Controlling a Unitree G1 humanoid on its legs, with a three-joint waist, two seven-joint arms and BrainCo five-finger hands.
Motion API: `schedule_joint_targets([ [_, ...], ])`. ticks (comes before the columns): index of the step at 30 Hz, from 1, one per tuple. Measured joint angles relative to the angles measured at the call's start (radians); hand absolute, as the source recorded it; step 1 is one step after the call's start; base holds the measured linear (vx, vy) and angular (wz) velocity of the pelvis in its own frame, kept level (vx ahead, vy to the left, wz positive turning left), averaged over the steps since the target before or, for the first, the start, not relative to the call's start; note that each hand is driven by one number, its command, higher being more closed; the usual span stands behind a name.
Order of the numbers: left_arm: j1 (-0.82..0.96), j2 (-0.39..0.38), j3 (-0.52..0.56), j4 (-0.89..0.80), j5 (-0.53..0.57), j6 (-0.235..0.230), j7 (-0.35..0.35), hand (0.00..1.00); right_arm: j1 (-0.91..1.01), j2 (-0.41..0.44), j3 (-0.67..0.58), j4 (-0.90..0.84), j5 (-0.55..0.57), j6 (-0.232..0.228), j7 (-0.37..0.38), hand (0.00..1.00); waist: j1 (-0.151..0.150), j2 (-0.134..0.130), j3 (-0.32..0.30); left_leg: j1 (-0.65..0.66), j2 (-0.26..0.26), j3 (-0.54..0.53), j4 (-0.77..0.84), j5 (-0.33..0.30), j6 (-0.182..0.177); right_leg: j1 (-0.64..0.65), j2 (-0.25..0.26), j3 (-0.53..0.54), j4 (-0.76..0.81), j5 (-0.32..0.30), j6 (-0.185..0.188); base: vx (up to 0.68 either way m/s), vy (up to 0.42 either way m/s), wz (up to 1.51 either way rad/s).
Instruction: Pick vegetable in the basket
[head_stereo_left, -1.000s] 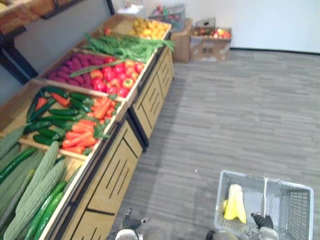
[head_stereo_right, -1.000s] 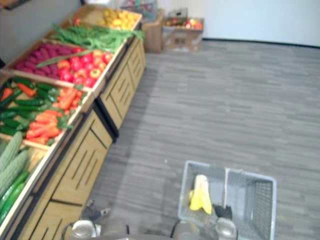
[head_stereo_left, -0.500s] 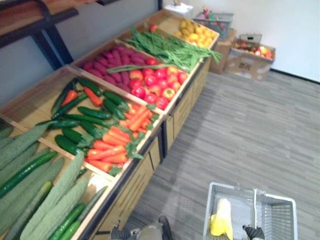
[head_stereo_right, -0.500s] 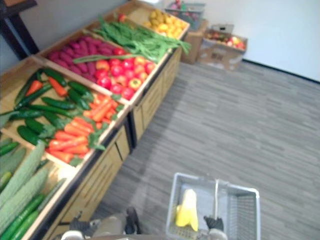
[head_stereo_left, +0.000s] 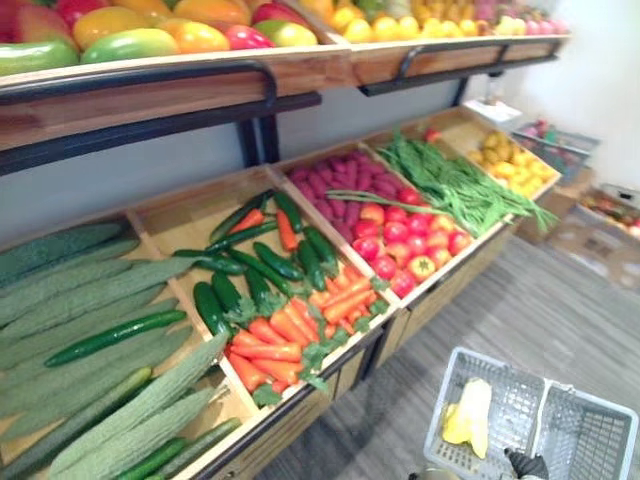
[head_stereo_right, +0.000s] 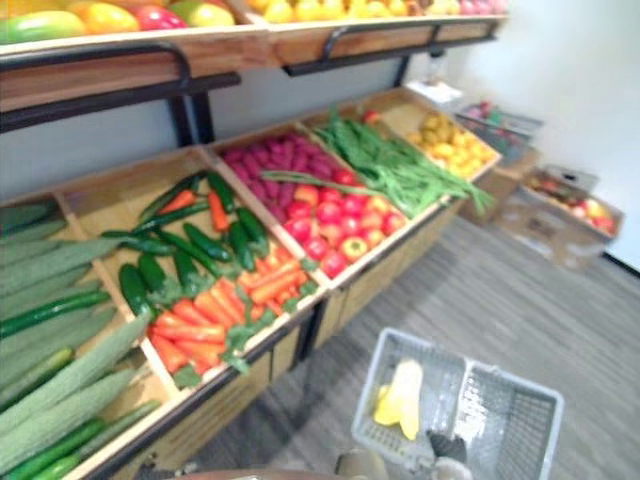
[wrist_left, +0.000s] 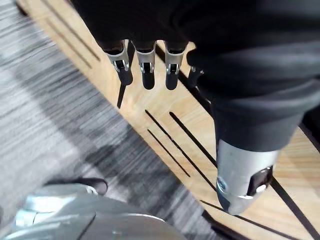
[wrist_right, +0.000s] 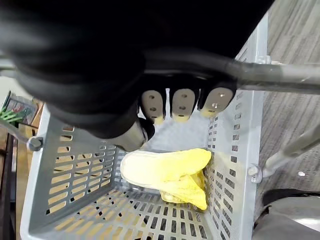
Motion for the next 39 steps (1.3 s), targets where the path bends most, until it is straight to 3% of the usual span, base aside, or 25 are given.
schedule_joint_targets([
  [3, -0.003, -0.009, 0.044, -0.006, -0.002, -0.001, -0.001, 0.0, 0.009, 0.011, 0.001, -0.001, 0.0, 0.004, 0.001, 1.0, 0.014, -0.01, 0.006, -0.017, 0.052, -0.079, 0.105, -0.108, -0.07, 0.03, -0.012, 0.059, -0.123, 0.002, 0.002, 0.24, -0.414, 0.71],
  [4, -0.002, -0.002, 0.062, -0.013, -0.002, -0.002, -0.003, 0.0, 0.018, 0.022, 0.0, -0.002, 0.0, 0.004, 0.002, 1.0, 0.015, -0.034, 0.01, -0.02, 0.06, -0.12, 0.138, -0.156, -0.104, 0.051, -0.026, 0.092, -0.142, 0.015, 0.022, 0.37, -0.765, 1.03],
  [5, 0.0, -0.022, 0.08, -0.002, -0.003, 0.001, -0.003, 0.0, 0.019, 0.012, -0.007, -0.005, 0.001, 0.006, 0.003, 1.0, 0.02, -0.003, 0.01, -0.021, 0.12, -0.154, 0.163, -0.176, -0.136, 0.041, 0.017, 0.043, -0.048, -0.013, 0.043, 0.39, -0.753, 0.99],
  [7, 0.006, -0.047, 0.093, -0.028, -0.009, -0.001, -0.002, 0.0, 0.02, 0.006, -0.042, -0.034, 0.002, 0.011, 0.002, 1.0, 0.02, 0.021, 0.011, -0.038, 0.162, -0.151, 0.16, -0.13, -0.165, -0.01, 0.02, -0.009, 0.13, -0.141, 0.029, 0.33, -0.6, 0.82],
  [9, 0.007, -0.06, 0.118, -0.034, -0.012, -0.002, -0.001, 0.0, 0.02, -0.007, -0.049, -0.033, 0.002, 0.013, 0.003, 1.0, 0.016, 0.03, 0.012, -0.048, 0.181, -0.171, 0.144, -0.094, -0.179, -0.022, 0.014, -0.051, 0.198, -0.202, 0.005, 0.27, -0.443, 0.73],
  [10, 0.008, -0.072, 0.15, -0.035, -0.036, -0.001, 0.0, 0.0, 0.015, -0.013, -0.05, -0.033, 0.002, 0.02, 0.004, 1.0, 0.011, 0.035, 0.009, -0.054, 0.202, -0.186, 0.118, -0.043, -0.18, -0.022, 0.023, -0.081, 0.219, -0.222, -0.016, 0.26, -0.411, 0.73],
  [13, 0.004, -0.091, 0.218, -0.033, -0.121, 0.001, 0.006, 0.0, 0.009, -0.016, -0.076, -0.031, 0.0, 0.026, 0.015, 1.0, 0.007, 0.04, 0.005, -0.11, 0.23, -0.201, 0.098, 0.099, -0.154, -0.006, 0.045, -0.126, 0.184, -0.228, -0.033, 0.23, -0.38, 0.69],
  [15, 0.007, -0.105, 0.269, -0.033, -0.194, 0.003, 0.014, 0.0, 0.005, -0.023, -0.099, -0.01, 0.001, 0.03, 0.015, 1.0, -0.013, 0.031, 0.007, -0.12, 0.243, -0.097, 0.051, 0.249, -0.133, 0.064, 0.045, -0.175, 0.092, -0.212, -0.081, 0.21, -0.343, 0.74],
  [19, 0.003, -0.117, 0.319, -0.031, -0.216, 0.011, 0.026, 0.0, 0.004, -0.03, -0.197, 0.051, 0.011, 0.045, 0.016, 1.0, -0.028, 0.034, 0.006, -0.122, 0.251, 0.288, 0.055, 0.247, -0.142, 0.168, 0.036, -0.256, -0.007, -0.206, -0.092, 0.1, -0.141, 0.57],
  [21, -0.003, -0.118, 0.377, -0.016, -0.23, 0.017, 0.047, 0.0, 0.006, -0.04, -0.26, 0.087, 0.039, 0.047, 0.017, 1.0, -0.048, 0.035, -0.006, -0.103, 0.226, 0.33, -0.033, 0.262, -0.131, 0.179, 0.032, -0.278, -0.027, -0.206, -0.091, 0.04, -0.025, 0.71],
  [24, -0.008, -0.112, 0.545, 0.008, -0.245, 0.033, 0.09, 0.0, 0.005, -0.063, -0.332, 0.118, 0.039, 0.055, 0.018, 1.0, -0.041, 0.06, -0.013, -0.032, 0.206, 0.363, -0.174, 0.274, -0.145, 0.183, 0.043, -0.265, -0.056, -0.187, -0.081, 0.05, 0.104, 0.12],
  [28, -0.052, -0.047, 0.773, 0.008, -0.345, 0.049, 0.162, 0.0, 0.013, -0.062, -0.363, 0.124, 0.038, 0.062, 0.021, 1.0, -0.047, 0.068, -0.025, -0.016, 0.187, 0.405, -0.224, 0.278, -0.152, 0.189, 0.057, -0.226, -0.135, -0.116, -0.073, 0.01, 0.136, -0.17],
  [29, -0.063, -0.035, 0.789, -0.005, -0.353, 0.049, 0.182, 0.0, 0.017, -0.061, -0.364, 0.124, 0.038, 0.062, 0.021, 1.0, -0.048, 0.066, -0.025, -0.016, 0.182, 0.404, -0.229, 0.277, -0.152, 0.19, 0.056, -0.221, -0.146, -0.11, -0.068, -0.02, 0.171, -0.09],
  [32, -0.086, -0.008, 0.757, -0.166, -0.342, 0.037, 0.289, 0.0, 0.039, -0.053, -0.363, 0.124, 0.038, 0.06, 0.017, 1.0, -0.045, 0.055, -0.032, -0.012, 0.157, 0.398, -0.251, 0.278, -0.151, 0.203, 0.036, -0.222, -0.175, -0.088, -0.052, -0.03, 0.141, 0.13],
  [36, -0.082, 0.0, 0.554, -0.597, -0.244, 0.006, 0.434, 0.0, 0.087, -0.05, -0.305, 0.123, 0.038, 0.04, -0.011, 1.0, -0.042, 0.037, -0.043, -0.021, 0.126, 0.374, -0.258, 0.273, -0.152, 0.221, 0.011, -0.219, -0.198, -0.077, -0.033, -0.05, 0.079, 0.23],
  [39, -0.051, -0.003, 0.407, -0.86, -0.057, -0.009, 0.496, 0.0, 0.111, -0.052, -0.226, 0.119, 0.036, 0.036, -0.025, 1.0, -0.04, 0.036, -0.044, -0.033, 0.121, 0.374, -0.258, 0.273, -0.152, 0.219, 0.01, -0.207, -0.211, -0.065, -0.013, -0.09, 0.039, 0.04],
])
